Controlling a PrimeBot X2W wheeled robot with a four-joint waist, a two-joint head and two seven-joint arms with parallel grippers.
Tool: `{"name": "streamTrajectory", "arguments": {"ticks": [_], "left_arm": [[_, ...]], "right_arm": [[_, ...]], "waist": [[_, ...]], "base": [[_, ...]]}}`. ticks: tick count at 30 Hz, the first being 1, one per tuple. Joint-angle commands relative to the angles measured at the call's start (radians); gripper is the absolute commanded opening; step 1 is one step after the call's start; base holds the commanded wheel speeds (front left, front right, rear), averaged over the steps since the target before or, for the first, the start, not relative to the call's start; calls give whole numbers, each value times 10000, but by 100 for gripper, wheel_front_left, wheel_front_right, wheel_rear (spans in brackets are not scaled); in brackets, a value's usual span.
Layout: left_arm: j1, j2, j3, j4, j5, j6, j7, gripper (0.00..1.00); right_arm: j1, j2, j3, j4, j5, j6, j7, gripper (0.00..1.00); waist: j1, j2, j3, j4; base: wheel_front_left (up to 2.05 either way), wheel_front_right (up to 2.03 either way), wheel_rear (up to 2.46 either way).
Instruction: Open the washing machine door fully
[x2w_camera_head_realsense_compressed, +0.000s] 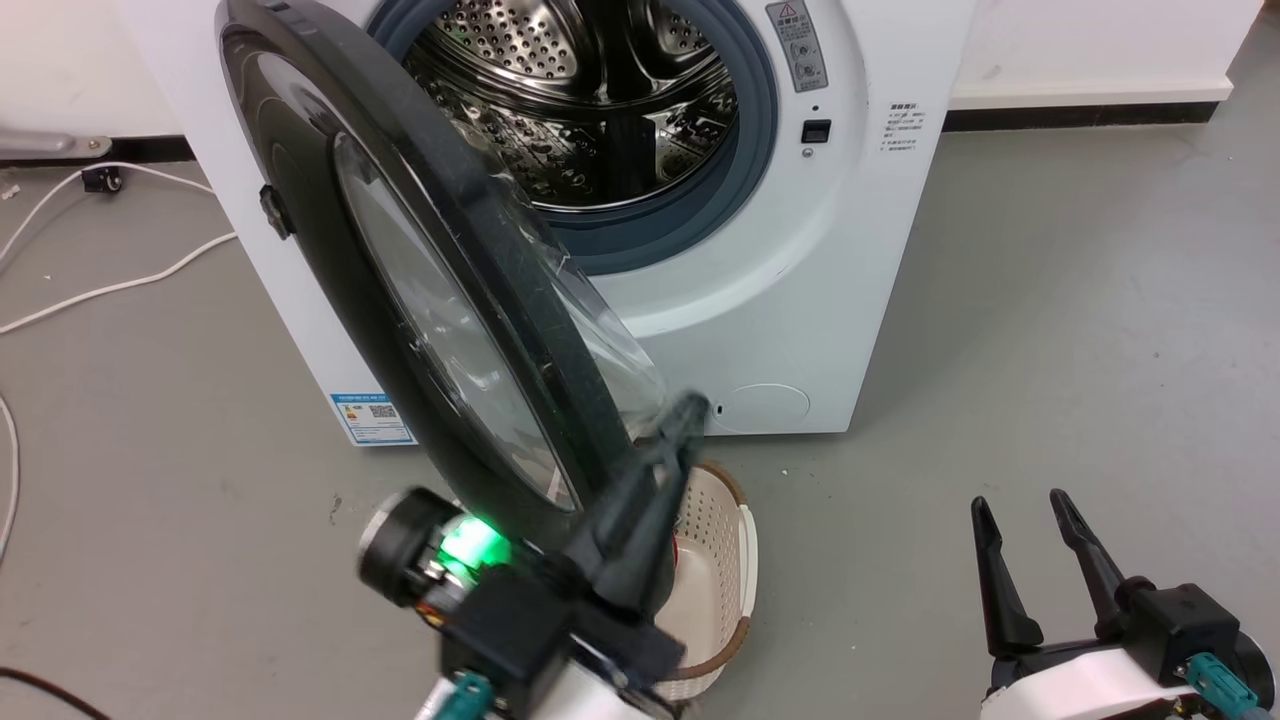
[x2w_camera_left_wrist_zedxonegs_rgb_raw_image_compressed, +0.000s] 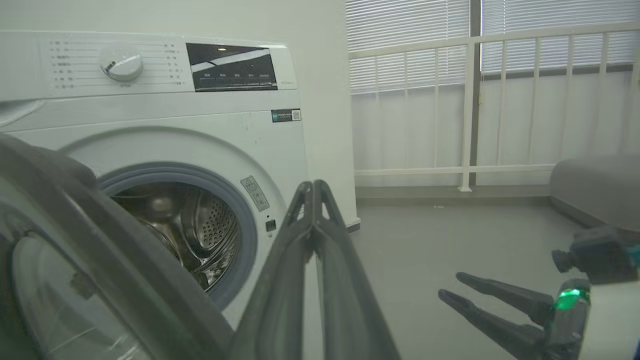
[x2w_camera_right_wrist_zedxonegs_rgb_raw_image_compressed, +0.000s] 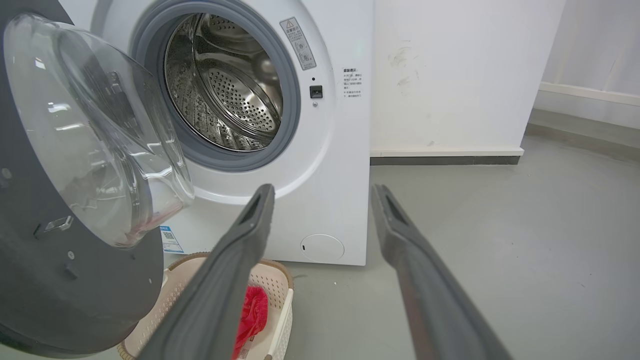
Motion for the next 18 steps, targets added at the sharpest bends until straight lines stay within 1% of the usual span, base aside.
{"name": "streamTrajectory", "arguments": {"ticks": [1,4,8,11,18], "left_arm": [[208,97,-168,156,23,-33,142,0],[585,295,-523,700,20,-73,401,0],[854,311,-776,1444,-60,-61,407,0],[827,202,-810,1955,-142,75,195,0],[140,-39,-813,3051,-222,422,-388,0]], "right_arm": [[-36,32,15,19,100,-7,-28,100],[-26,32,52,36,103,-7,-12,100],[-34,32,78,48,96,-7,7,100],[-75,32,105,57,80,-7,38,100],[-118,32,136,85,128,-7,56,100]], "waist": [[0,0,11,12],[0,0,17,24],[0,0,39,25],[0,0,52,0],[0,0,91,-75]], "base": [[0,0,0],[0,0,0],[0,0,0],[0,0,0],[0,0,0]]}}
